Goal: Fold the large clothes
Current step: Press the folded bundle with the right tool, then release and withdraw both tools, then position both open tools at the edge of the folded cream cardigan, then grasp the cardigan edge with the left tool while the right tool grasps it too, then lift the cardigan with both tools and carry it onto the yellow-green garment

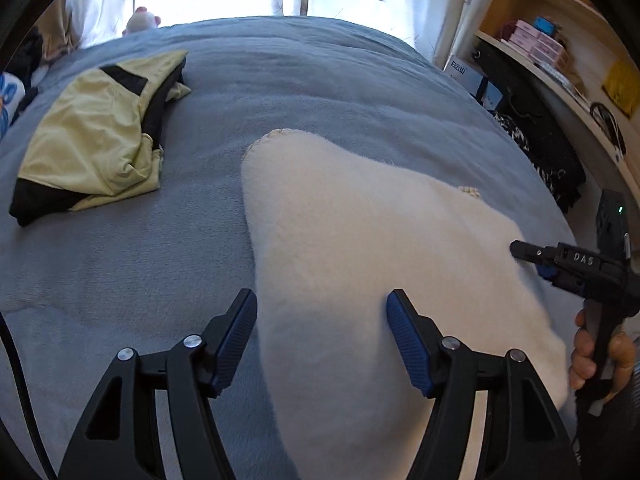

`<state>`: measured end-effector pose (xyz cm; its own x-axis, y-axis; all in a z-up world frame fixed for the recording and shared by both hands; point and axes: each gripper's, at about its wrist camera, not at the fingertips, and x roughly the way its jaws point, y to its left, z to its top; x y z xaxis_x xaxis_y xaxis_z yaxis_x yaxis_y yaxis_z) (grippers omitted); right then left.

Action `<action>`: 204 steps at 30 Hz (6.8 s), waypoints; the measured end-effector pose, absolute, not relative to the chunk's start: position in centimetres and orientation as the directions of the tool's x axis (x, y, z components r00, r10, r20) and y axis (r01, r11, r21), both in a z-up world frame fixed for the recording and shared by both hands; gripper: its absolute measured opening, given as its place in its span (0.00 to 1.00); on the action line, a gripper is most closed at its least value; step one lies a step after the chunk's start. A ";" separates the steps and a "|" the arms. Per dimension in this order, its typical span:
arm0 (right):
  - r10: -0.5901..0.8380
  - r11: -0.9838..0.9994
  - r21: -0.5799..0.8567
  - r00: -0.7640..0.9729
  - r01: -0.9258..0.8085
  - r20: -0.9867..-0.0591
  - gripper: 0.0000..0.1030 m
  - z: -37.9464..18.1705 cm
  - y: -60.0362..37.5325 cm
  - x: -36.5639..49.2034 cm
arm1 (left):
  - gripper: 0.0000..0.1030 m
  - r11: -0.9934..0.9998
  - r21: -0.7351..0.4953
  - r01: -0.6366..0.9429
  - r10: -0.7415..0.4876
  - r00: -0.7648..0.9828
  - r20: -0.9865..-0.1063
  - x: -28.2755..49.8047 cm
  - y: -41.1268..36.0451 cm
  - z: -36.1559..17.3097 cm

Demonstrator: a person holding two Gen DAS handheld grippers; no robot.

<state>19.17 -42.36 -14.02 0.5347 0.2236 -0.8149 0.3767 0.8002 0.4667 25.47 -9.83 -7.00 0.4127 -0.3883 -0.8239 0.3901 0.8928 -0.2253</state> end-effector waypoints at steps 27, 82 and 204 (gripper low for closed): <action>0.089 0.957 0.231 0.586 0.173 -0.806 0.32 -10.1 -29.3 10.1 | 0.52 0.907 -0.022 0.421 -0.270 0.542 -0.796 14.0 -11.1 -6.1; 0.163 0.856 0.389 0.536 0.341 -0.829 0.68 -5.7 -36.1 4.6 | 0.82 0.915 -0.296 0.274 -0.385 0.373 -0.844 12.5 -4.1 -2.8; 0.262 0.965 0.232 0.502 -0.123 -0.824 0.00 -9.9 -2.7 49.3 | 0.10 0.945 0.163 0.283 -0.023 0.556 -0.831 52.3 17.3 -0.9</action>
<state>49.30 -2.73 -9.94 0.5020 0.2624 -0.8241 -0.1234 0.9648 0.2321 52.34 17.28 -0.88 0.5563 -0.0235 -0.8307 0.2834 0.9450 0.1630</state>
